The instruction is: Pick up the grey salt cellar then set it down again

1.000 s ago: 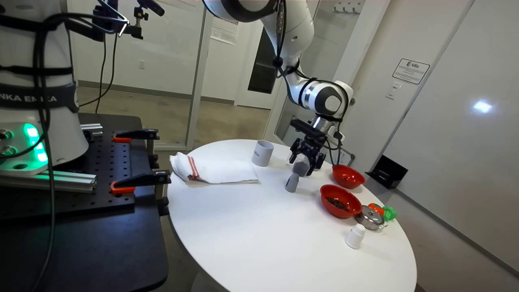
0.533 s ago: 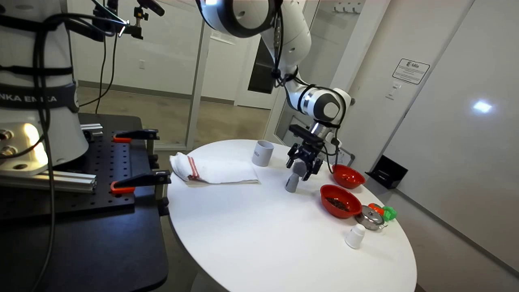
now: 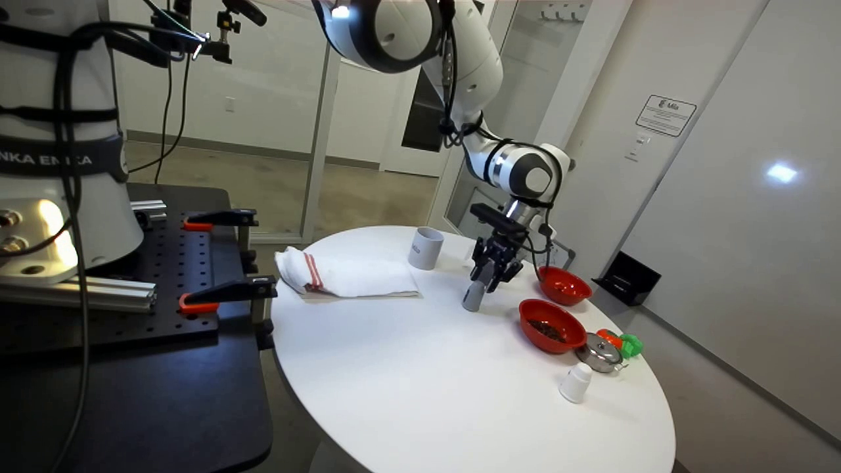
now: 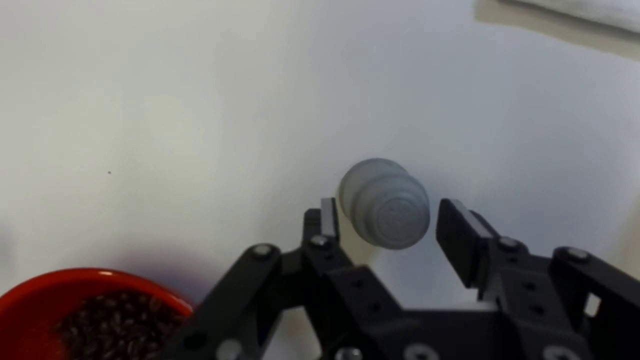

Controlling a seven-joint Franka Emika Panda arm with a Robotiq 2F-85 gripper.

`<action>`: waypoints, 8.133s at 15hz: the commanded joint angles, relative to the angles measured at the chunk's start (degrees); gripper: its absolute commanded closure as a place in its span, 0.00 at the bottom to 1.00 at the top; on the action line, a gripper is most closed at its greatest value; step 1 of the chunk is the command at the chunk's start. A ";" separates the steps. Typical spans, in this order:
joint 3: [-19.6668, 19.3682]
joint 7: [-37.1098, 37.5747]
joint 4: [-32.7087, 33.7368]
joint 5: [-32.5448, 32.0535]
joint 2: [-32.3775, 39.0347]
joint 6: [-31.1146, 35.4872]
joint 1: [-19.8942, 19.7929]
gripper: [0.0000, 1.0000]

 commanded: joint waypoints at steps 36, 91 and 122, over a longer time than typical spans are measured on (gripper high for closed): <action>0.49 0.47 0.00 0.17 0.96 1.00 -0.69 0.55; -6.29 69.17 2.56 12.42 -9.35 -11.28 -1.62 0.90; -10.17 104.08 0.22 13.32 -11.08 -3.76 1.84 0.90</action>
